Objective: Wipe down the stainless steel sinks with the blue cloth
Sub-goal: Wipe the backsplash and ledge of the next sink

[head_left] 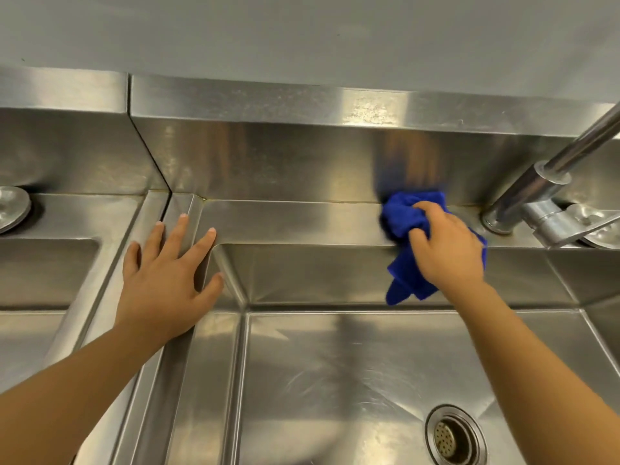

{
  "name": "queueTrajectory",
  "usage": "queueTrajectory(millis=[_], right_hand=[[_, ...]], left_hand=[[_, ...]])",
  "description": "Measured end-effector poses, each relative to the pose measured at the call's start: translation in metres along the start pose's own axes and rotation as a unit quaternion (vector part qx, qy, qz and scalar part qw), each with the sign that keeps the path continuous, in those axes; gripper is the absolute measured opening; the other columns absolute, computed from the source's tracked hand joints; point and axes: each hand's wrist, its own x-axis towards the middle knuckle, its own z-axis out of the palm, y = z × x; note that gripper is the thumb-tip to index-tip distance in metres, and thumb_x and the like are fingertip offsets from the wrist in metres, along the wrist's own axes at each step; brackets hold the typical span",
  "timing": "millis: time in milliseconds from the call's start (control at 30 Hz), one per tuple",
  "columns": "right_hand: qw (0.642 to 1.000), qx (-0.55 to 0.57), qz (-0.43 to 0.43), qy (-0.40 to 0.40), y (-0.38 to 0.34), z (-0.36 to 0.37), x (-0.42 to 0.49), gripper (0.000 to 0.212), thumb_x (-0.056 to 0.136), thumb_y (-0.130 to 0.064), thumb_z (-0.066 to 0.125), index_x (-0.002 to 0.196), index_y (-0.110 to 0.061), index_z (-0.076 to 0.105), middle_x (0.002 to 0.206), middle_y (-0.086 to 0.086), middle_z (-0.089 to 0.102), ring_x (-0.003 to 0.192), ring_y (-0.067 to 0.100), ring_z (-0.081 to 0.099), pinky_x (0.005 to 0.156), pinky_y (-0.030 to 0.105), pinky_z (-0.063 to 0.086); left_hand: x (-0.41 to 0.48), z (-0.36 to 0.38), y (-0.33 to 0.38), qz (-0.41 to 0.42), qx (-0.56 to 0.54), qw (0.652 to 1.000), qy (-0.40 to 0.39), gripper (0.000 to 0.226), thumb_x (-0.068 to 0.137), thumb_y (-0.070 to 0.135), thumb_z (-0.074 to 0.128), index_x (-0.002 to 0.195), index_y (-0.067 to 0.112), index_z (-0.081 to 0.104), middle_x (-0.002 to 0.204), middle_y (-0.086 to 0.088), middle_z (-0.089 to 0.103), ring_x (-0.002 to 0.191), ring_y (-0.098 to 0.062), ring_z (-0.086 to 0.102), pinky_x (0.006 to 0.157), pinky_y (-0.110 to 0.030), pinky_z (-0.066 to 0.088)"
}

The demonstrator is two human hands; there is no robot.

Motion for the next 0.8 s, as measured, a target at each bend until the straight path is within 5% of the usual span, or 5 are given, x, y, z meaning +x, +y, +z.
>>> queueTrajectory(millis=[133, 233, 533, 700, 800], right_hand=[[0.998, 0.004, 0.062, 0.024, 0.012, -0.005, 0.002, 0.045, 0.084, -0.035, 0.036, 0.125, -0.022, 0.047, 0.116, 0.013, 0.060, 0.113, 0.037, 0.050, 0.098, 0.056, 0.038], [0.993, 0.034, 0.100, 0.042, -0.011, 0.005, -0.002, 0.039, 0.087, -0.023, 0.045, 0.126, -0.020, 0.049, 0.118, 0.014, 0.059, 0.122, 0.036, 0.044, 0.109, 0.059, 0.024], [0.998, 0.022, -0.057, -0.014, -0.029, 0.017, -0.016, 0.040, 0.090, -0.038, 0.053, 0.129, -0.031, 0.049, 0.125, -0.006, 0.058, 0.124, 0.022, 0.045, 0.101, 0.050, 0.031], [0.988, 0.075, 0.099, 0.091, 0.014, 0.009, -0.024, 0.041, 0.091, -0.021, 0.051, 0.131, -0.026, 0.048, 0.126, 0.001, 0.056, 0.126, 0.028, 0.037, 0.099, 0.057, 0.029], [0.972, 0.164, 0.117, 0.123, 0.007, 0.001, -0.024, 0.038, 0.091, -0.016, 0.049, 0.127, -0.028, 0.051, 0.122, 0.000, 0.058, 0.123, 0.030, 0.041, 0.101, 0.057, 0.034]], left_hand=[[0.000, 0.001, 0.000, -0.003, -0.001, 1.000, -0.004, 0.084, 0.073, 0.069, 0.012, 0.150, 0.038, 0.023, 0.162, -0.002, 0.007, 0.148, -0.030, 0.001, 0.117, -0.053, 0.003], [0.000, 0.001, 0.001, -0.003, 0.004, 1.000, -0.006, 0.085, 0.072, 0.069, 0.010, 0.151, 0.039, 0.021, 0.162, -0.002, 0.005, 0.148, -0.030, -0.001, 0.117, -0.052, 0.002], [0.000, 0.002, 0.000, 0.006, 0.004, 1.000, 0.008, 0.083, 0.074, 0.068, 0.017, 0.149, 0.035, 0.030, 0.160, -0.006, 0.016, 0.147, -0.034, 0.009, 0.115, -0.056, 0.009], [0.001, 0.003, 0.000, 0.008, 0.006, 1.000, 0.009, 0.083, 0.075, 0.068, 0.017, 0.149, 0.034, 0.030, 0.160, -0.007, 0.017, 0.147, -0.034, 0.009, 0.115, -0.057, 0.010], [0.002, 0.005, -0.003, 0.010, 0.009, 1.000, 0.009, 0.082, 0.076, 0.069, 0.019, 0.149, 0.035, 0.030, 0.160, -0.007, 0.018, 0.147, -0.034, 0.011, 0.114, -0.057, 0.012]])
